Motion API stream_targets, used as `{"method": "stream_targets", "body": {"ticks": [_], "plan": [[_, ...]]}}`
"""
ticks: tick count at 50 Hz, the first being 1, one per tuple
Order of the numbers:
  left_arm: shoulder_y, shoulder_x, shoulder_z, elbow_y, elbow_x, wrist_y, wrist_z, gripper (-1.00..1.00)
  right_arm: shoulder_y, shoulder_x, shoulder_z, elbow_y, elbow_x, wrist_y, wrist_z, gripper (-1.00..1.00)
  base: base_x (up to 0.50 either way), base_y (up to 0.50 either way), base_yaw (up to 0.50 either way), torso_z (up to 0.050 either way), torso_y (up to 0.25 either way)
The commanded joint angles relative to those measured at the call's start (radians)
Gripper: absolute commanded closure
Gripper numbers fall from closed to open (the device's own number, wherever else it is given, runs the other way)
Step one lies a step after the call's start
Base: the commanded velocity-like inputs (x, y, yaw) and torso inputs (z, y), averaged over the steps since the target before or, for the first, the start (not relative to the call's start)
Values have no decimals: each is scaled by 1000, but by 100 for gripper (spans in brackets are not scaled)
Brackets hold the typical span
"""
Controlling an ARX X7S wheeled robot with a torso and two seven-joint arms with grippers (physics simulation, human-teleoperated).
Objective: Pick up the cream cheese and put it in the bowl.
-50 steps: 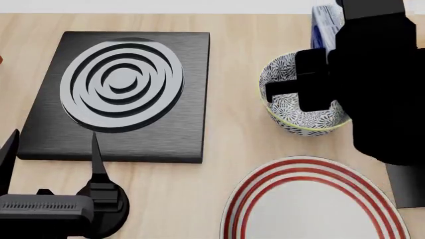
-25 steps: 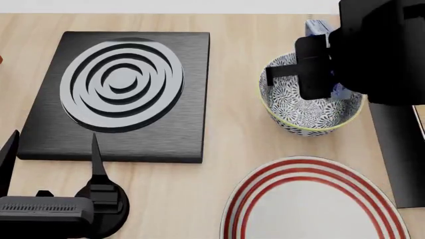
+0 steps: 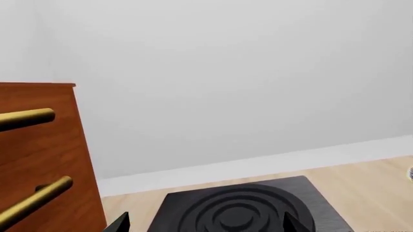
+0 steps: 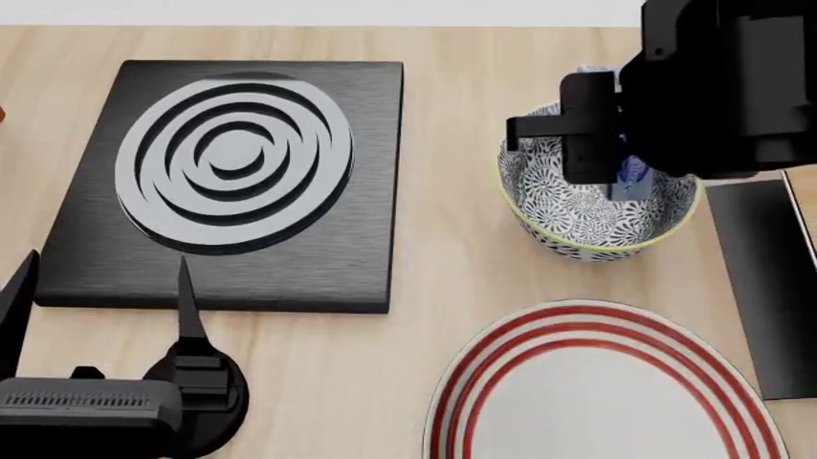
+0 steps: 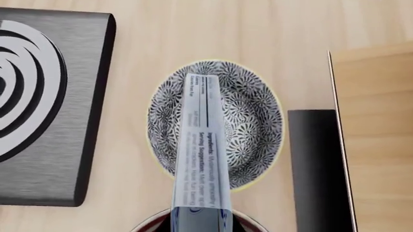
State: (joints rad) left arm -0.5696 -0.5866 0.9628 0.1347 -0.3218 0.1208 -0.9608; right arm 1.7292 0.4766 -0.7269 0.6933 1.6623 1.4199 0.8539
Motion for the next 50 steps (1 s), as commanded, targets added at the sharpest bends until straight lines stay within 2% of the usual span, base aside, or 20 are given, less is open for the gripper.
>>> {"method": "stream_targets", "body": {"ticks": [1, 29, 50], "plan": [[1, 2, -1, -3, 0, 1, 3, -100, 18, -22, -40, 57, -88, -33, -103, 100, 0, 0, 0, 0, 0], [5, 5, -4, -6, 2, 1, 9, -100, 10, -50, -101, 121, -154, -78, -213, 100, 0, 0, 0, 0, 1], [7, 12, 8, -2, 26, -15, 10, -100, 51, -112, -195, 249, -270, -141, -368, 100, 0, 0, 0, 0, 0]]}}
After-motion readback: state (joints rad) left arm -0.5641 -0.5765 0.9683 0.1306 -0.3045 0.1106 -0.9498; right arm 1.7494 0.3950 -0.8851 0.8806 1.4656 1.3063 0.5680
